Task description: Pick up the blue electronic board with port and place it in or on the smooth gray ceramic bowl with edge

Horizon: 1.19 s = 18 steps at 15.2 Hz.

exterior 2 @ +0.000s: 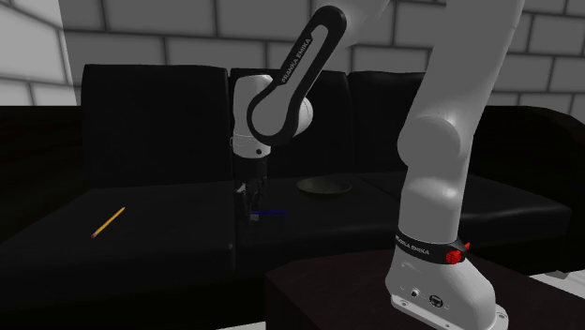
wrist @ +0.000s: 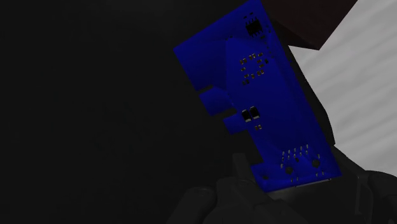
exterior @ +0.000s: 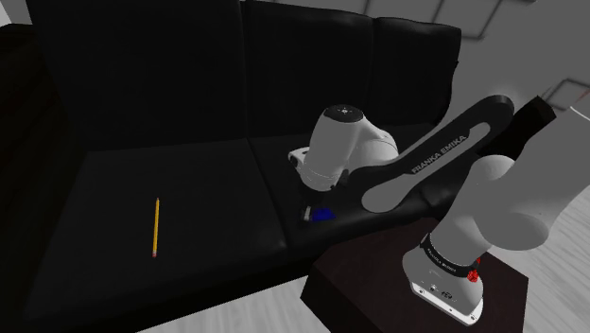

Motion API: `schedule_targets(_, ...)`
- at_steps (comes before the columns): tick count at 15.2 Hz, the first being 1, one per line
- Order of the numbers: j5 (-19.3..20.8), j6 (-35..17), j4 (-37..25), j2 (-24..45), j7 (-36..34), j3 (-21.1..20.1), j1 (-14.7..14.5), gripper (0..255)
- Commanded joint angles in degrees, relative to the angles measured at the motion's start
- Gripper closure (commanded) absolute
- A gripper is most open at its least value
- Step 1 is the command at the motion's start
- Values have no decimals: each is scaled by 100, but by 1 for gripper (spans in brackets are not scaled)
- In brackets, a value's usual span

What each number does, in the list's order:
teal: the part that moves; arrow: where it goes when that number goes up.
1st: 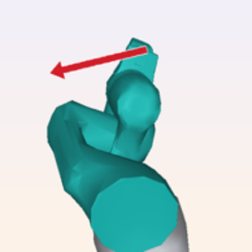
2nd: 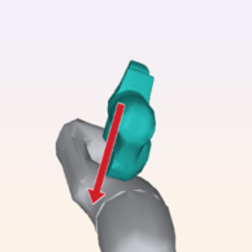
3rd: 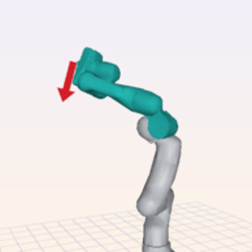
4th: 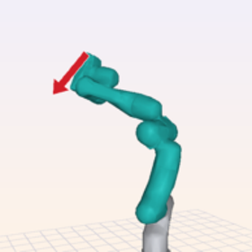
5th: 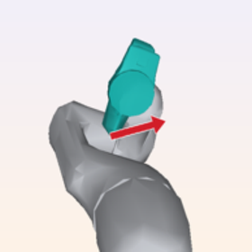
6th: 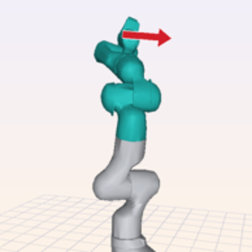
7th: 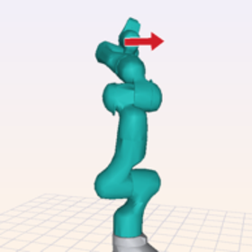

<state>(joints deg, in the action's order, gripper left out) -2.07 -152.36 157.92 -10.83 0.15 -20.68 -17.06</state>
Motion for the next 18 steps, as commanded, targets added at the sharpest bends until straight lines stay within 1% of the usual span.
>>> schedule_targets(1, -102, 199, -25, -175, 71, 28, -51, 255)
schedule_targets(8, -314, 913, -186, -742, 254, 150, -170, 255)
schedule_targets(18, -422, 1891, -540, -1375, 389, 301, -253, 255)
